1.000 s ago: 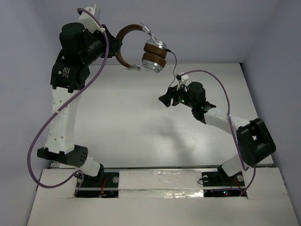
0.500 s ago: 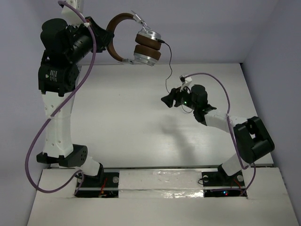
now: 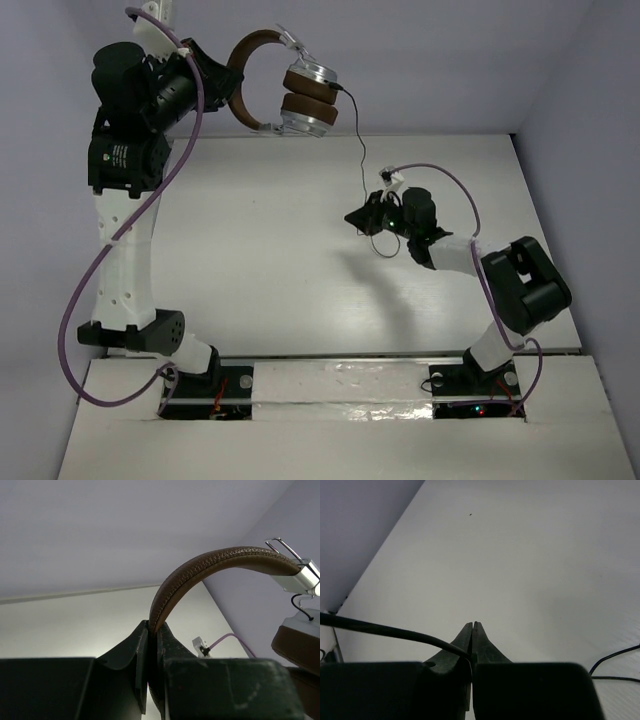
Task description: Wrap the headphones
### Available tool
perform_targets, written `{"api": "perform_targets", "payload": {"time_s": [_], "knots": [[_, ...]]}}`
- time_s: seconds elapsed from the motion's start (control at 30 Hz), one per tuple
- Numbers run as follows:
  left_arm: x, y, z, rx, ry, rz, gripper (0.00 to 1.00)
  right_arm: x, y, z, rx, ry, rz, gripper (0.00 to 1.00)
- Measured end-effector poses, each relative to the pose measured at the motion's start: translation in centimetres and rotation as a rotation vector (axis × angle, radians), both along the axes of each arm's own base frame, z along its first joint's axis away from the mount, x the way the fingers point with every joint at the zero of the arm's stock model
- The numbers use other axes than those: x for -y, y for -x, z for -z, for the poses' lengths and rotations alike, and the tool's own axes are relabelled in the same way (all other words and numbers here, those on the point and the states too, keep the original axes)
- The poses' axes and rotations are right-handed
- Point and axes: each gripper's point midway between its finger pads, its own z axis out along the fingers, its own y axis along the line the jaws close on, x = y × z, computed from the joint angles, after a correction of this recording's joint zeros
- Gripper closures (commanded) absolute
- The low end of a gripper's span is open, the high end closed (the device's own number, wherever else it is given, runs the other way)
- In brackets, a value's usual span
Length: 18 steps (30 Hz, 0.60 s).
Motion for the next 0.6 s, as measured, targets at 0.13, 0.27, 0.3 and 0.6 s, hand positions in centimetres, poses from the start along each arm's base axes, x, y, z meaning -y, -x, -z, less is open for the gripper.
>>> {"api": "perform_targets", "payload": {"time_s": [0.13,0.27,0.3,0.6], "knots": [[0.2,-1.0,2.0,-0.030,0.035,-0.005,1.00,-0.6,0.4,-0.5,-0.036,-0.048,-0.007,1.00],[0.0,-3.3,6.7,-0.120,0.080,-0.045,1.00,-0.7,1.1,0.3,-0.112,-0.024,0.051,1.00],[-0.3,-4.1,8.1,-0.149,0.093,-0.060,1.00,-0.7,1.4,0.6,-0.135,-0.009,0.066,1.00],[-5.2,-11.1,21.4,-0.427,0.312,-0.200,1.00,1.9,1.7,3.2,-0.271,0.205,0.286,1.00]]}}
